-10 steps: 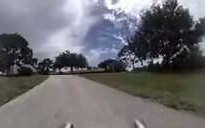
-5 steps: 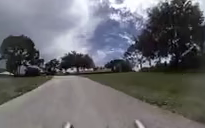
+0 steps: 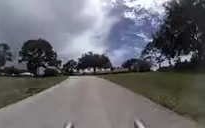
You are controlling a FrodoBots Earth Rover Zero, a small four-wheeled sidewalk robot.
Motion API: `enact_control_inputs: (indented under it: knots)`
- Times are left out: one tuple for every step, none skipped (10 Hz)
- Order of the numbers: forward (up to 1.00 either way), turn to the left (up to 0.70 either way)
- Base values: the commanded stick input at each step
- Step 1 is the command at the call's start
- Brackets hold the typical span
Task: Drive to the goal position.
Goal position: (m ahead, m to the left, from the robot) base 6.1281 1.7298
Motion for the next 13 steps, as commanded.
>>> enact_control_inputs:
  knots:
    - [0.85,0.27]
    - [0.85,0.17]
    - [0.85,0.08]
    - [0.85,0.00]
    - [0.85,0.00]
    - [0.85,0.00]
    - [0.85,0.00]
    - [0.85,0.00]
    - [0.85,0.00]
    - [0.85,0.00]
    - [0.85,0.00]
    - [0.85,0.00]
    - [0.85,0.00]
